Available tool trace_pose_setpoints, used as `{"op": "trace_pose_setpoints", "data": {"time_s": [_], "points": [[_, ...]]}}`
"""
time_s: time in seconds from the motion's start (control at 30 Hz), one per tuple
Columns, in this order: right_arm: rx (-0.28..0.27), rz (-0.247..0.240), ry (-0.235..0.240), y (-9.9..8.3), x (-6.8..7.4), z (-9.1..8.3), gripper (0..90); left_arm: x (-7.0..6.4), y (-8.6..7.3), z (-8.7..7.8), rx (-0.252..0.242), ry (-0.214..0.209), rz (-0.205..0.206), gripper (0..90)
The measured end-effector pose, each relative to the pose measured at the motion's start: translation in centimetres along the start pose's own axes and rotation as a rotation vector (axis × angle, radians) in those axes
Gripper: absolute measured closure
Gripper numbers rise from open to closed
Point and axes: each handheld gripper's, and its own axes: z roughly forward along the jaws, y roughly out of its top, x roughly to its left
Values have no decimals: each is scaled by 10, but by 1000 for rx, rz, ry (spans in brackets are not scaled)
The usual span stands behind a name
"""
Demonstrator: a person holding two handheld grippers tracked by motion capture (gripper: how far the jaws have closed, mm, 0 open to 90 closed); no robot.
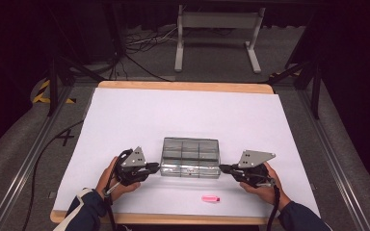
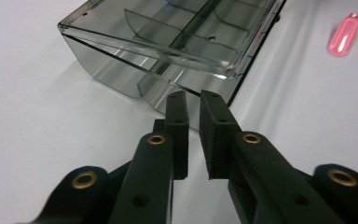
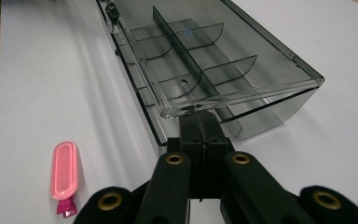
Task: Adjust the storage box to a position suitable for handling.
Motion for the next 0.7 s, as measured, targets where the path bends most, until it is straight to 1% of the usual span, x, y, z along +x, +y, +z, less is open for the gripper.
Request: {"op": "trace_pose_setpoints", "data": {"time_s": [0.03,0.1,0.13,0.23,0.27,0.47,0.6,0.63,0.7], "points": [[0,1,-1,0,0,0,900,1,0,1,-1,12,-2,792],[-4,1,-1,0,0,0,900,2,0,0,-14,14,-4,780],[-4,-1,-2,1,0,0,900,2,1,0,-19,23,-4,769],[-10,-2,-3,2,1,0,900,3,4,0,-33,33,7,750],[-13,0,-2,2,1,0,900,3,6,0,-39,44,15,746],[-26,6,-11,4,0,-2,900,6,12,3,-55,65,23,690],[-37,10,-22,5,-1,-3,900,8,15,3,-63,90,33,641],[-39,10,-23,6,-1,-4,900,8,15,3,-69,86,32,642],[-46,14,-31,6,-2,-5,900,9,17,2,-76,99,38,634]]}}
